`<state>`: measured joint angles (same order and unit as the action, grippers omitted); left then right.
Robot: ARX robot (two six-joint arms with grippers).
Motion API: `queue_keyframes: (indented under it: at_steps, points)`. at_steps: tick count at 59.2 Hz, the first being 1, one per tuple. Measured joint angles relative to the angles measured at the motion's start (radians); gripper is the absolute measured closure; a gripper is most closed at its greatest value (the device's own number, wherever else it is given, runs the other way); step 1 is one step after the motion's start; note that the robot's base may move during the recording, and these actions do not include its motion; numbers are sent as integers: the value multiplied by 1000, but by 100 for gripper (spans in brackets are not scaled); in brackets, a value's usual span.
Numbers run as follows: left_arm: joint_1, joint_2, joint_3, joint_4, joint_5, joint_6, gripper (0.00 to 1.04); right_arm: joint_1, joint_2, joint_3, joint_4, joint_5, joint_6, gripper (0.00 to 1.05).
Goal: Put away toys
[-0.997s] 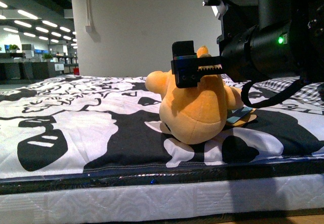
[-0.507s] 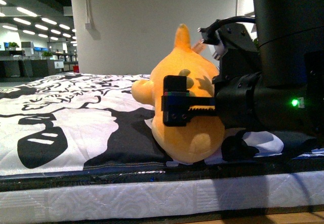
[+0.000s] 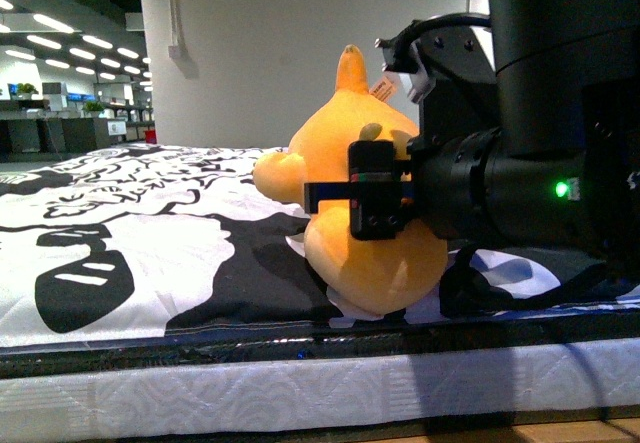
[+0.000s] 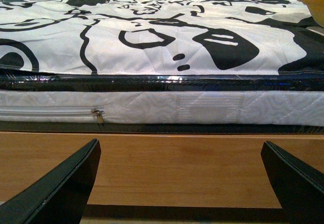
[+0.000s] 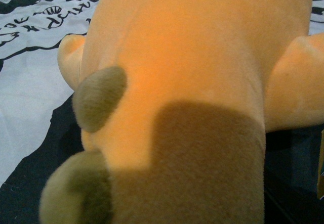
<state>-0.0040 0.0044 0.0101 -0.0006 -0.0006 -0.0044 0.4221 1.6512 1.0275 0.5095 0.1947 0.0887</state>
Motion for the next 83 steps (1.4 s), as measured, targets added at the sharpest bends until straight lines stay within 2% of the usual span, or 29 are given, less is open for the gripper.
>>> queue_keyframes:
  at_steps: [15, 22, 36, 41, 47, 64, 76, 83]
  points:
    - [0, 0, 0, 0, 0, 0, 6, -73, -134, 0, -34, -39, 2, 92]
    - [0, 0, 0, 0, 0, 0, 6, -129, -240, -4, -58, -87, 29, 97]
    - [0, 0, 0, 0, 0, 0, 6, -274, -474, -80, -96, -214, 110, 98]
    - [0, 0, 0, 0, 0, 0, 6, -360, -587, -159, -107, -271, 162, 98]
    - [0, 0, 0, 0, 0, 0, 6, -425, -698, -246, -127, -329, 203, 98]
    - [0, 0, 0, 0, 0, 0, 6, -472, -1067, -523, -246, -430, 192, 98]
    - [0, 0, 0, 0, 0, 0, 6, -500, -1333, -708, -377, -435, 141, 98]
    - [0, 0, 0, 0, 0, 0, 6, -512, -1421, -765, -376, -427, 103, 98]
